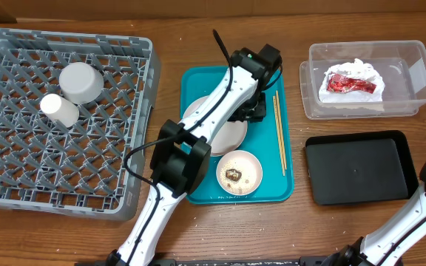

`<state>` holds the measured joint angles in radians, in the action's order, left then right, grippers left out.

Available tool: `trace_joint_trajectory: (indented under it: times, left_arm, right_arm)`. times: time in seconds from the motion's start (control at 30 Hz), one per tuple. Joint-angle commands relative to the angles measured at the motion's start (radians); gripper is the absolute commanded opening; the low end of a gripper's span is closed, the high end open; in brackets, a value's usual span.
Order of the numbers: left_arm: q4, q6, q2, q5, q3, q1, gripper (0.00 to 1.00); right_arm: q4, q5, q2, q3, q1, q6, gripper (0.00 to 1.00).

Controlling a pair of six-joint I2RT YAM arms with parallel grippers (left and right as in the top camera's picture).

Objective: Sort waste into correct bins and load items into the dishwasher
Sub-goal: 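Reach the left gripper to the white plate and grasp its rim, then lift the white plate and stand it upright in the rack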

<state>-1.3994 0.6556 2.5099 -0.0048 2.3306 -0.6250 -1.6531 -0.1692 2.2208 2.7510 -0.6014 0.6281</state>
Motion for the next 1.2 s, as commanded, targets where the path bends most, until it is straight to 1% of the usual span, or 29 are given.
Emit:
trace_joint_trajectory:
  times: [0.0, 0.1, 0.17, 0.2, 0.3, 0.43, 0.57, 0.7, 0.77, 0.87, 0.93, 1.03, 1.17]
  left_arm:
    - [0.025, 0.041, 0.056, 0.035, -0.005, -0.007, 0.50]
    - [0.058, 0.041, 0.087, 0.051, -0.005, -0.008, 0.49]
    - [0.066, 0.041, 0.103, 0.051, -0.005, -0.008, 0.40]
    - [0.066, 0.040, 0.112, 0.050, -0.005, -0.008, 0.33]
    - [0.059, 0.038, 0.119, 0.048, -0.005, -0.008, 0.04]
    - [0.026, 0.031, 0.097, 0.049, 0.023, 0.003, 0.04]
    - [-0.042, -0.007, 0.048, 0.046, 0.138, 0.032, 0.04]
    - [-0.087, -0.103, -0.012, 0.027, 0.309, 0.068, 0.04]
    - [-0.096, -0.184, -0.053, 0.019, 0.397, 0.097, 0.04]
    - [-0.106, -0.242, -0.111, 0.020, 0.455, 0.144, 0.04]
    - [-0.133, -0.279, -0.170, 0.020, 0.483, 0.201, 0.04]
    - [-0.164, -0.405, -0.228, 0.020, 0.488, 0.271, 0.04]
    - [-0.233, -0.684, -0.270, 0.058, 0.488, 0.367, 0.04]
  right_arm:
    - [0.002, 0.000, -0.014, 0.018, -0.003, -0.004, 1.00]
    - [0.002, 0.000, -0.014, 0.018, -0.003, -0.004, 1.00]
    - [0.002, 0.000, -0.014, 0.018, -0.003, -0.004, 1.00]
    - [0.001, 0.000, -0.014, 0.018, -0.003, -0.005, 1.00]
    - [0.002, 0.000, -0.014, 0.018, -0.003, -0.005, 1.00]
    - [0.001, 0.000, -0.014, 0.018, -0.003, -0.005, 1.00]
    - [0.002, 0.000, -0.014, 0.018, -0.003, -0.005, 1.00]
    - [0.005, 0.002, -0.014, 0.018, -0.003, -0.005, 1.00]
    - [0.005, 0.003, -0.014, 0.018, -0.003, -0.004, 1.00]
    - [0.005, 0.003, -0.014, 0.018, -0.003, -0.005, 1.00]
    - [0.005, 0.003, -0.014, 0.018, -0.003, -0.005, 1.00]
    - [0.005, 0.003, -0.014, 0.018, -0.003, -0.005, 1.00]
    - [0.005, 0.003, -0.014, 0.018, -0.003, -0.005, 1.00]
